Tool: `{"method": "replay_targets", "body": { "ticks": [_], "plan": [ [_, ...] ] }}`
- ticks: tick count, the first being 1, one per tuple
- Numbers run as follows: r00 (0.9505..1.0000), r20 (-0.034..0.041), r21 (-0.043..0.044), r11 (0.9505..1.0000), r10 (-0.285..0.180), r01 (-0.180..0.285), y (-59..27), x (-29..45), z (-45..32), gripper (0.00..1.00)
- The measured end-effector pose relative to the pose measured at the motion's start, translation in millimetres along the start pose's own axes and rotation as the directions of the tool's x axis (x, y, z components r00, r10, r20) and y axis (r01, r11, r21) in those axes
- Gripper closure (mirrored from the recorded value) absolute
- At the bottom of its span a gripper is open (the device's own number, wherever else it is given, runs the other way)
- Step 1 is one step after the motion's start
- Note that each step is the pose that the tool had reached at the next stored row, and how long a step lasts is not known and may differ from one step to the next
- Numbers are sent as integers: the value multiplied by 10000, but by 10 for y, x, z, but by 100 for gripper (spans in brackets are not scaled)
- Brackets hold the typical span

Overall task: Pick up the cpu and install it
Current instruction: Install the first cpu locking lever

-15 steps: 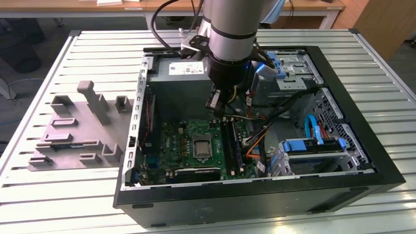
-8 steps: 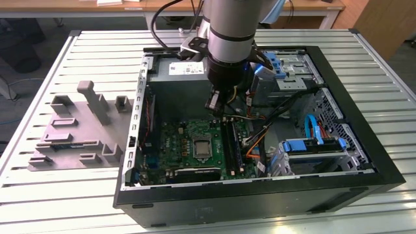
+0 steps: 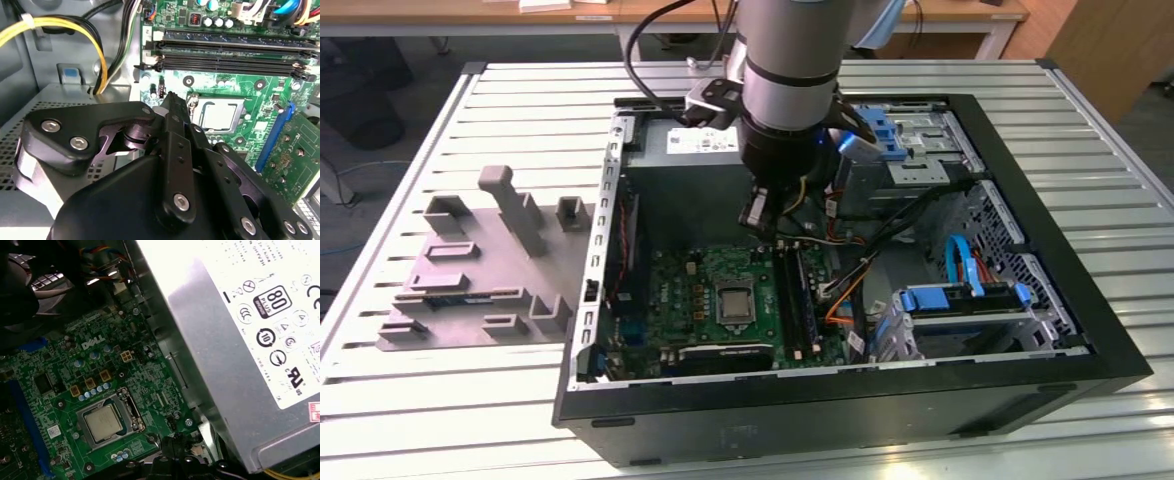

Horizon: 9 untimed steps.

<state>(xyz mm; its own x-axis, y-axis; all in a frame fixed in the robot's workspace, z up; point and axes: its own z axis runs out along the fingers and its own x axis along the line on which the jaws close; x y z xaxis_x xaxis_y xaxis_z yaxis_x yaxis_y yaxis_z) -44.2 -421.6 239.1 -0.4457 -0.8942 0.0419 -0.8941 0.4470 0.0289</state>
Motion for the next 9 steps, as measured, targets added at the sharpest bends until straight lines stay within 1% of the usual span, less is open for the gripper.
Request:
{"method": "replay_targets", "body": {
  "ticks": [1, 6, 9],
  "plan": [
    [10000, -9, 5, 10000, -17, 17, 2, 12, 0, 89],
    [9999, -99, 51, 10000, -61, 61, -9, 63, 2, 89],
    [9998, -104, 68, 9998, -174, 175, -11, 88, 3, 89]
  ]
}}
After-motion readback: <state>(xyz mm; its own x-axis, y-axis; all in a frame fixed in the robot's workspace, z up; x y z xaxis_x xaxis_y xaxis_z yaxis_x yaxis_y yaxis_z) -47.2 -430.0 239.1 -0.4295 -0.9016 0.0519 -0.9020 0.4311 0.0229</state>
